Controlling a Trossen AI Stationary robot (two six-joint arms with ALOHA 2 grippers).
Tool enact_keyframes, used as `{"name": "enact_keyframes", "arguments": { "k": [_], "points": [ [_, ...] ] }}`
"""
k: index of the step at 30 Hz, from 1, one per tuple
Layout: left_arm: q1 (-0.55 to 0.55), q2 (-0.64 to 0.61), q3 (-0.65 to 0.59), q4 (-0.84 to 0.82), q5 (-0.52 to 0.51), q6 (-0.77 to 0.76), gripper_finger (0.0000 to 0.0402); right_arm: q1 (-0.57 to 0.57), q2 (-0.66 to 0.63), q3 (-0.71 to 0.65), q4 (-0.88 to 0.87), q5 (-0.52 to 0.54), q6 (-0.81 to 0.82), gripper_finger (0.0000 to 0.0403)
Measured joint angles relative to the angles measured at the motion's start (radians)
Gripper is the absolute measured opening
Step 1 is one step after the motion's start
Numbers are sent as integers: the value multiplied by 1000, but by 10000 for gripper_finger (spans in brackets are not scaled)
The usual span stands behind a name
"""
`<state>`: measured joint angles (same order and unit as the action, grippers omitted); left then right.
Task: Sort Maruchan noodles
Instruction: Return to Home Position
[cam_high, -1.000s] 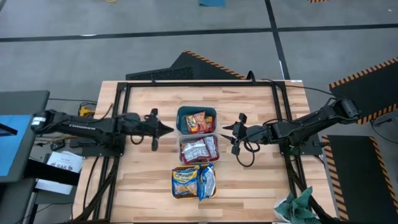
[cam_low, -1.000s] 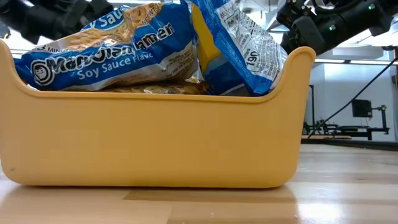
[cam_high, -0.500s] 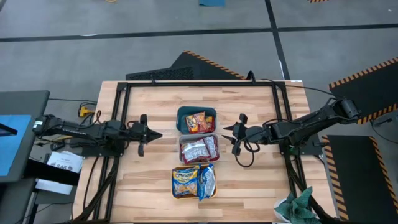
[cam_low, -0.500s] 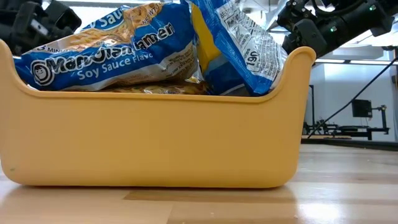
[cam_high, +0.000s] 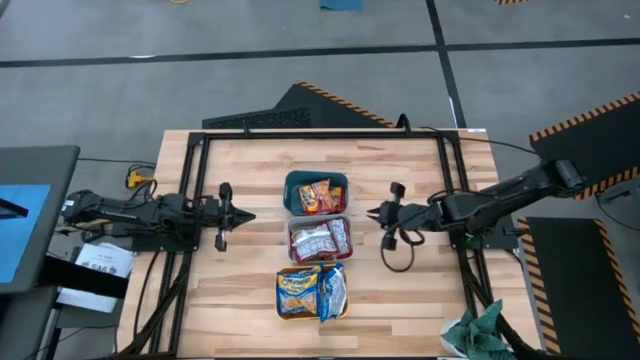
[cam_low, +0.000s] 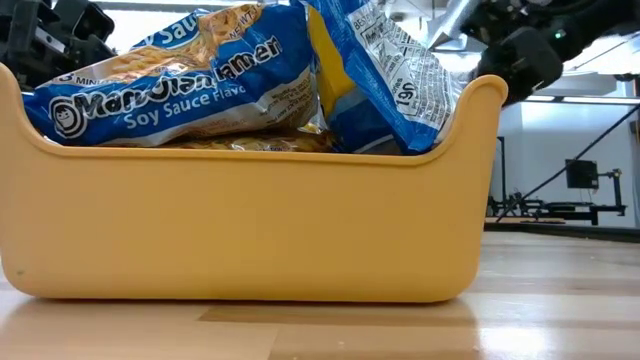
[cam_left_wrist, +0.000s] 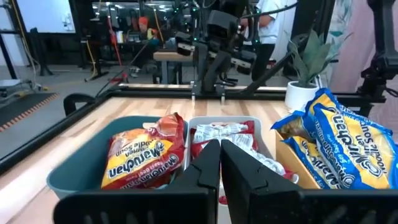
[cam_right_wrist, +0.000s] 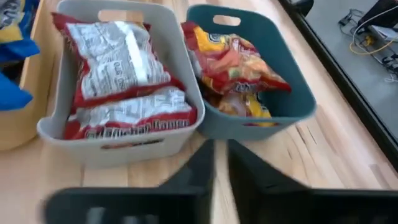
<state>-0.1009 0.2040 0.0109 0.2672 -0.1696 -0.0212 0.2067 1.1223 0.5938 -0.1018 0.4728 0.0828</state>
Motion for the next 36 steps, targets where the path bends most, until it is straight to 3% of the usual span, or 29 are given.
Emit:
{"name": "enact_keyframes", "arguments": {
  "k": [3, 7, 14, 18, 22, 36],
  "points": [
    [0, -12, 0, -11, -1, 17, 0, -5, -76, -16, -60, 0, 20, 16],
    [0, -10, -1, -17, -2, 36, 0, -18, -201, -123, 8, -2, 41, 18],
    [0, -10, 2, -17, -2, 32, 0, -91, -400, -463, 488, -122, 10, 9],
    [0, -10, 3, -16, -2, 31, 0, -186, -493, -571, 611, -243, 31, 12],
    [0, -10, 4, -16, -3, 67, 0, -264, -564, -585, 529, -334, 59, 12],
    [0, -10, 6, -135, -3, 61, 0, -326, -855, -585, 204, -341, 48, 13]
  ]
}}
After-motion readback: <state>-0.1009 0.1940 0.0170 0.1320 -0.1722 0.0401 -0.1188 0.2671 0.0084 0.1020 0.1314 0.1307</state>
